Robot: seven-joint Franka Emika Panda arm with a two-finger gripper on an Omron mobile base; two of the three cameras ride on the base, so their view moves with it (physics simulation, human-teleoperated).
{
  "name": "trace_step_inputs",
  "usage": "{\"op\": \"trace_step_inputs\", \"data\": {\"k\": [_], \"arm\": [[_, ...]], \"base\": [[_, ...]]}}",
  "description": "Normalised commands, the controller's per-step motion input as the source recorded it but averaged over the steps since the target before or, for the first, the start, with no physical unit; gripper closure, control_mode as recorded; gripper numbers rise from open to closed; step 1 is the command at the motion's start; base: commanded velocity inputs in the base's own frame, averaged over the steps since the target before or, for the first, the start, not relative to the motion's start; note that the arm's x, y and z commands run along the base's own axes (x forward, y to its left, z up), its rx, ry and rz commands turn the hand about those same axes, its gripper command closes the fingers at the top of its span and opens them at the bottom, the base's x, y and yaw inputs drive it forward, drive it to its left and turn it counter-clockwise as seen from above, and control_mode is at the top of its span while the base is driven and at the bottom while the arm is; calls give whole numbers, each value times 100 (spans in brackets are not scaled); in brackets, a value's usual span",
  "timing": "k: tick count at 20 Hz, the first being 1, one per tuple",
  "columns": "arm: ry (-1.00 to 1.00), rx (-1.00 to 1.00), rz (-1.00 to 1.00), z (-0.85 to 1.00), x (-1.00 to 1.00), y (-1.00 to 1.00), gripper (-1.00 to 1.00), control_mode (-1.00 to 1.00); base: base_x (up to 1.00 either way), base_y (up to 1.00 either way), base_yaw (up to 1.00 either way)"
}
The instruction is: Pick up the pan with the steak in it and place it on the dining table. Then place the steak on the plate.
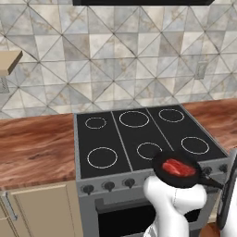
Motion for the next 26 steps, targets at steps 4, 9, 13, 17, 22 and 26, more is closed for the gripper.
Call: {"op": "trace_step_inputs", "data": {"k": [4,9,13,17,22,26], "arm": [[0,0,0,0,0,0,100,100],[0,0,0,0,0,0,100,100],[0,0,0,0,0,0,100,100],[0,0,0,0,0,0,100,100],[0,0,0,0,0,0,100,100],[0,0,0,0,0,0,100,100]], "base": [[-91,-2,5],[-52,-3,29],[-14,-4,48],[-5,0,50],[-3,0,50],[-1,0,50]]}}
